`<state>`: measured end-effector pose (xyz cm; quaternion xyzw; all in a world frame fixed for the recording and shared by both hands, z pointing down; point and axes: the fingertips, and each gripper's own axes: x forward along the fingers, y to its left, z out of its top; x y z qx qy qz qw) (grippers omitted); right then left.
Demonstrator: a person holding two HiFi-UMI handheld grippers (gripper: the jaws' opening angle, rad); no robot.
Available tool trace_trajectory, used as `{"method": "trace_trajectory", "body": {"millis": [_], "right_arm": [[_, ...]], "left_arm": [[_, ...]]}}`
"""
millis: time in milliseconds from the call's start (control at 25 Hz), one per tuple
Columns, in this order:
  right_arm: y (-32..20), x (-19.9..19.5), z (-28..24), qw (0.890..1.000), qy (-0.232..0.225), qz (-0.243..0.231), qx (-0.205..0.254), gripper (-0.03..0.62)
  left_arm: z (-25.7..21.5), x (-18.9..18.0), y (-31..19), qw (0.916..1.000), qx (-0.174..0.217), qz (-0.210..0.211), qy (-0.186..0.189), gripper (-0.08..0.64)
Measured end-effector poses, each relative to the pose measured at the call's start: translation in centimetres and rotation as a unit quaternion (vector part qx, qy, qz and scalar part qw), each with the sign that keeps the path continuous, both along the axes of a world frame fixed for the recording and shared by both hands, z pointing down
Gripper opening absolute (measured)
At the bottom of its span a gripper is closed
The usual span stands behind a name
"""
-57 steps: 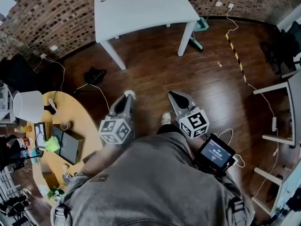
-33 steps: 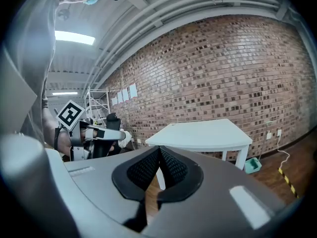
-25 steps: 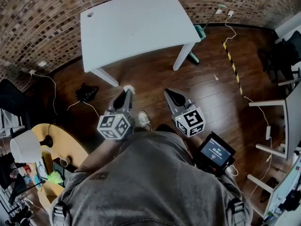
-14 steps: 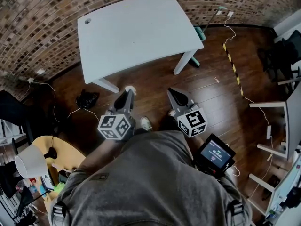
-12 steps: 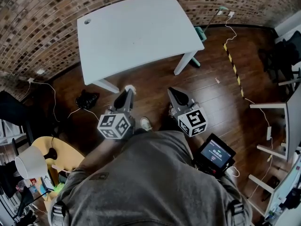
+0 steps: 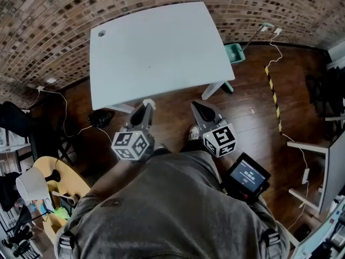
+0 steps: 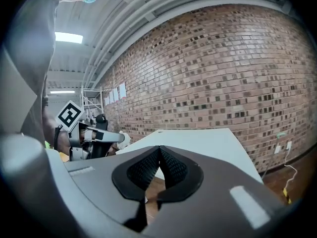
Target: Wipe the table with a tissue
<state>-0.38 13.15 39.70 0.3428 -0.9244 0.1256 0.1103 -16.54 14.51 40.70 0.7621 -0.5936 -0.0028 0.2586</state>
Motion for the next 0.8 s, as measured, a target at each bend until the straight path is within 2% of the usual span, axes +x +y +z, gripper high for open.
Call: {"method": "trace_trajectory", "body": {"millis": [400,800], "right_arm": [[-7.0,3.9,1.1,0.999,-0.004,-0.046,-0.013,0.012],[-11.3,1.6,2.3,0.999,0.006,-0.046,-0.027,0.012]], "left_arm": [[0.4,3.8,-5.3,0.9984,-0.015,-0.053,-0.008,0.041],[2.4,1.4,-9.9,0.9978,-0.027,-0.060,0.000,0.041]]}}
